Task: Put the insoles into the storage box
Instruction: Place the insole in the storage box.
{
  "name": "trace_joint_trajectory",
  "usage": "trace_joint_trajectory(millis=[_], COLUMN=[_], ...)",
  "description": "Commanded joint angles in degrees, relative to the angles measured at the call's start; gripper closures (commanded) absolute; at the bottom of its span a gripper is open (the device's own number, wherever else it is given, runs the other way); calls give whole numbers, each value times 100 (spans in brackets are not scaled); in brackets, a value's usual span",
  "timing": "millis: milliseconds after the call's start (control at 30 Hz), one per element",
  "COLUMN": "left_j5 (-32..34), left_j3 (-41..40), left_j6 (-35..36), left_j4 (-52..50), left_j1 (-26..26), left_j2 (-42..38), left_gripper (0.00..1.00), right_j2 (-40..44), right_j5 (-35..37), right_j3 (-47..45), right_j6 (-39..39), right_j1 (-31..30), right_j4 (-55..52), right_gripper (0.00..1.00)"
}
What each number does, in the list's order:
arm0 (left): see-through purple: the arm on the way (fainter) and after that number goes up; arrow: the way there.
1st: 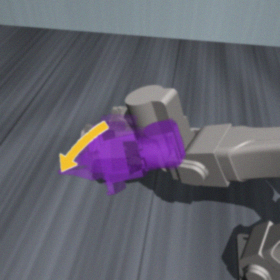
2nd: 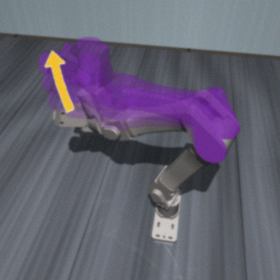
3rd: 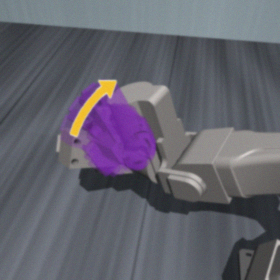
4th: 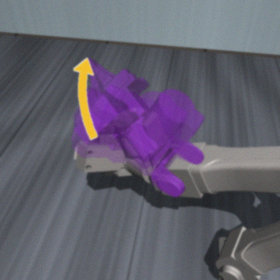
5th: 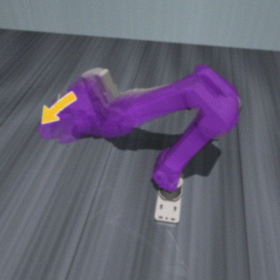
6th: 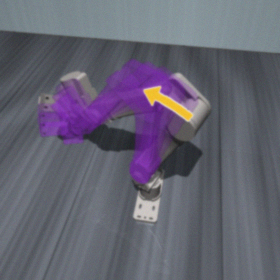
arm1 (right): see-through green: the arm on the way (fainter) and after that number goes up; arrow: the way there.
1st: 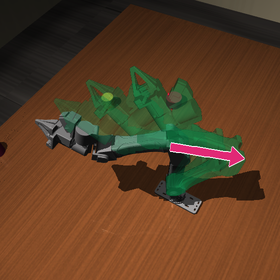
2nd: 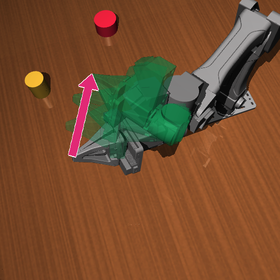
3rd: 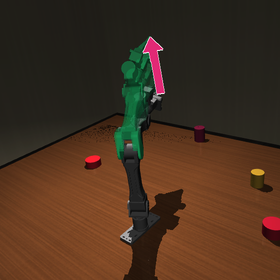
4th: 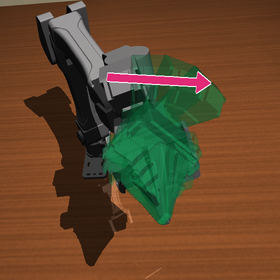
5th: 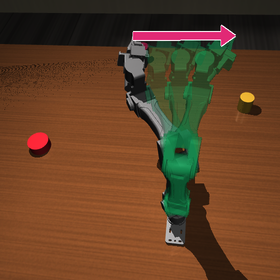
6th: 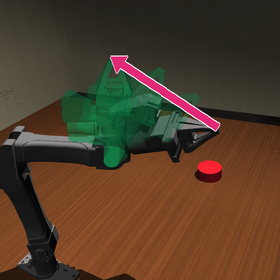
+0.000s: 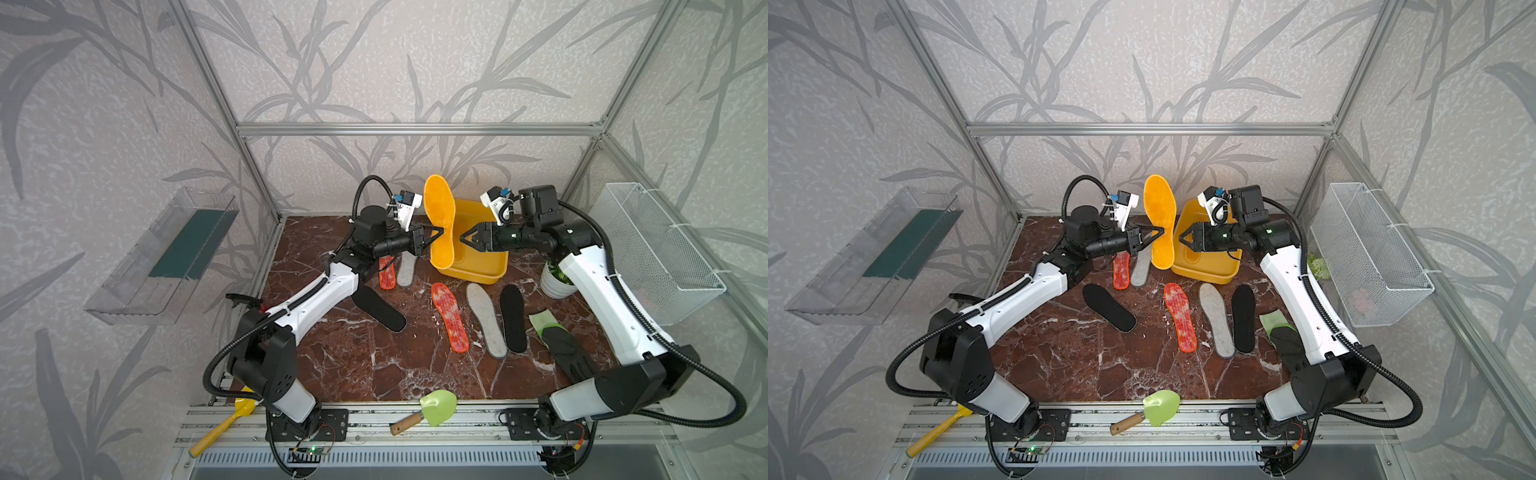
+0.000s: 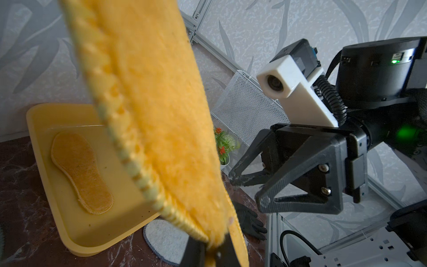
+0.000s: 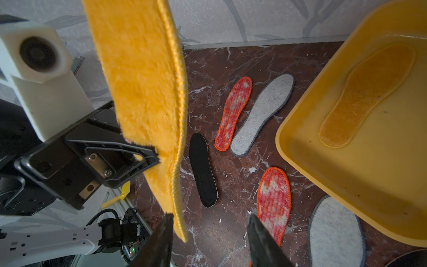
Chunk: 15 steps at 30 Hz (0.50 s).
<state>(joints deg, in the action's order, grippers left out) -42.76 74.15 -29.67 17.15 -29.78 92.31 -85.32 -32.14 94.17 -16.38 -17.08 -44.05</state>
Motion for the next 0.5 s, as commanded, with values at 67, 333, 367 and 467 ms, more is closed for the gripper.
trace_joint_trajectory(millis=[67, 333, 367, 467], left_j5=[-382, -276, -290, -309], left_j3=[314, 402, 410, 397], left_j6=[33, 225, 236, 260], left_j4=[127, 8, 8, 44], left_j1=[-297, -566, -573, -566], left_j2=[276, 362, 365, 337], left_gripper=[100, 100, 100, 100], right_j2=[152, -60, -72, -52], right_j5=[76, 360, 366, 448], right_j3=[42, 295, 292, 227], right_j6=[-270, -390, -389, -415], right_j1=[11, 12, 10, 12], right_j4=[608, 429, 421, 416], right_gripper=[49, 54, 55, 56])
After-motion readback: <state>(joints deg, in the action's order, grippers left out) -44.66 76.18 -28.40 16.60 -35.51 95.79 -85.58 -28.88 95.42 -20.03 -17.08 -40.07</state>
